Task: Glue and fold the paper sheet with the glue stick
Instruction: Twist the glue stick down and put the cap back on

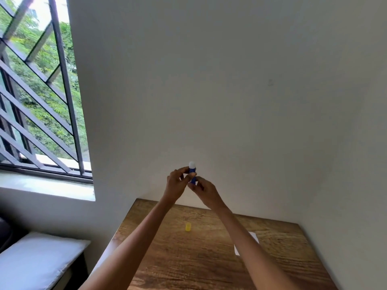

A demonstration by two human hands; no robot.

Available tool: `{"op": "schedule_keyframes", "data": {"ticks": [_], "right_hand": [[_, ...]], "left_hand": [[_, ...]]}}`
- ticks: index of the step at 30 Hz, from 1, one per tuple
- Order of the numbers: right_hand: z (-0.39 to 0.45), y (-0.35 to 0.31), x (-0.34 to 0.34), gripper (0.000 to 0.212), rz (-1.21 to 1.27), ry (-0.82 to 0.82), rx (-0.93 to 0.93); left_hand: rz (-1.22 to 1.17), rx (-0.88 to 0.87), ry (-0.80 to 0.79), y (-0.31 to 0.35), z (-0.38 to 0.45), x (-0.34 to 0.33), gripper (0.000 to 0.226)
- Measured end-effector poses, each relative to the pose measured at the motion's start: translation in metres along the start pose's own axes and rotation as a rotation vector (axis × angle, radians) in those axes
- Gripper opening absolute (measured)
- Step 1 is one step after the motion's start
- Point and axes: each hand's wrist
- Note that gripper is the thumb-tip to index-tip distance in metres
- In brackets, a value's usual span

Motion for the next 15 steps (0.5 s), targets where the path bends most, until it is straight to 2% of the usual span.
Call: {"op": "schedule_keyframes", "data": {"ticks": [1,3,6,8,9,11,13,15], "right_hand": [[0.002,0.000,0.005,0.016,0.004,-0.088,-0.009],[0.005,0.001,0.008,0.015,-0.098,-0.071,-0.018],[0.000,0.002,-0.008,0.027,-0.353,0.290,0.010],[-0.008,0.002,-0.019,0.027,-0.293,0.443,-0.019],[-0.009,0.003,-0.023,0.030,-0.251,0.450,-0.044],[-0.008,0.007,-0.021,0.027,-0.195,0.336,-0.070],[-0.007,0.005,-0.011,0.009,-0.112,0.128,-0.030],[-0.005,0.004,-0.002,0.008,-0.043,-0.013,-0.005]], "left_hand": [[-0.022,-0.014,-0.024,0.000,0.000,0.003,0.014],[-0.047,-0.026,-0.042,0.000,-0.001,0.005,0.018],[-0.035,0.003,0.009,-0.001,-0.003,-0.003,0.016],[-0.020,0.013,0.017,-0.003,-0.005,-0.008,0.018],[-0.005,0.004,0.014,-0.003,-0.007,-0.010,0.017],[-0.005,0.002,0.015,-0.006,-0.008,-0.008,0.017],[-0.034,0.004,-0.001,-0.008,-0.008,-0.005,0.017],[-0.035,0.000,-0.021,-0.008,-0.007,-0.004,0.017]]}}
Point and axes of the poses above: each hand's wrist, its own z-axis towards the middle knuckle, its own x-axis out of the back of the hand, y = z × x, and after that the axes turned 7 degrees about y, right-handed
